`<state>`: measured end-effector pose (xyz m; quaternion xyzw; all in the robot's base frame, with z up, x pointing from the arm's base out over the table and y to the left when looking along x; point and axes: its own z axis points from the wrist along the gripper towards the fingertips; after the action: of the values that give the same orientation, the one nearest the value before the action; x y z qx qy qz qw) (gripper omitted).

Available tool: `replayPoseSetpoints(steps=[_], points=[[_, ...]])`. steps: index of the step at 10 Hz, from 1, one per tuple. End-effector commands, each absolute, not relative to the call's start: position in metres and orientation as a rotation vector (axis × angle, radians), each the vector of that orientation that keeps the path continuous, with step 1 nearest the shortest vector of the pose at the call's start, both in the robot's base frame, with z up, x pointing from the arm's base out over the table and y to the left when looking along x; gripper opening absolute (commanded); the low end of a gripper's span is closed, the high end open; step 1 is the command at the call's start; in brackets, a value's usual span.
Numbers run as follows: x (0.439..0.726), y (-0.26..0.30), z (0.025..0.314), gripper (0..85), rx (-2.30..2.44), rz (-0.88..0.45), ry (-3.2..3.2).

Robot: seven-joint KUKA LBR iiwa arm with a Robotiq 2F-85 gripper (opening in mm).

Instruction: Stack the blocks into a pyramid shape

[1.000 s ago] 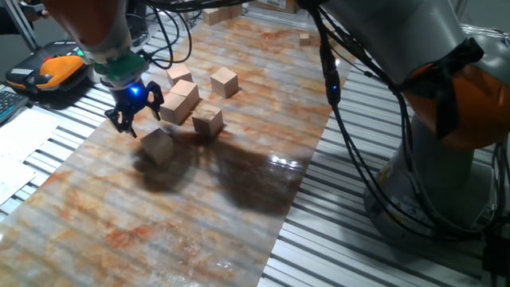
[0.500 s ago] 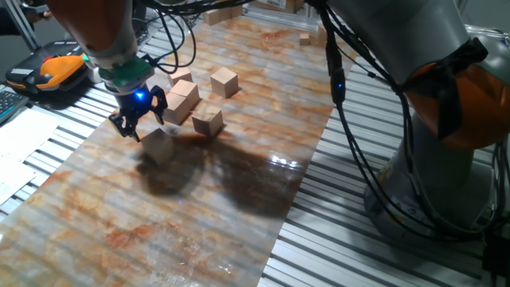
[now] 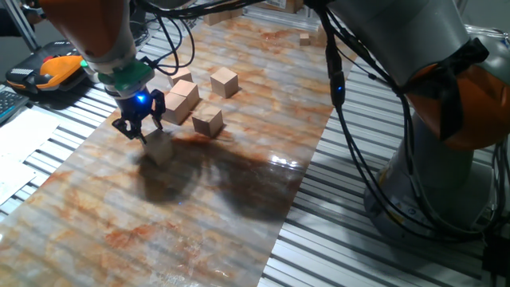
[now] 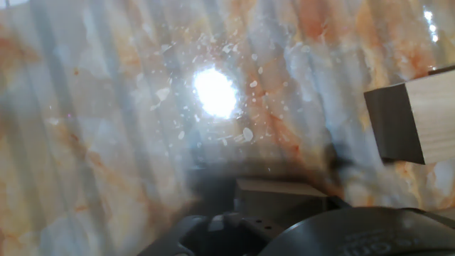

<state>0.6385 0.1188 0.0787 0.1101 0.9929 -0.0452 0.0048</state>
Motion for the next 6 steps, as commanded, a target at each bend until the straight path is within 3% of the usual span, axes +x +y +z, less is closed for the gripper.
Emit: replayPoseSetpoints(steps=[1, 2, 6], points=[[0.6384, 0.1188, 0.0787, 51.0, 0.35, -0.146, 3.111], [0.6379, 0.1186, 0.0792, 68.0, 0.367, -0.146, 3.108], [0.6363, 0.1181, 0.0782, 68.0, 0.364, -0.13, 3.103]])
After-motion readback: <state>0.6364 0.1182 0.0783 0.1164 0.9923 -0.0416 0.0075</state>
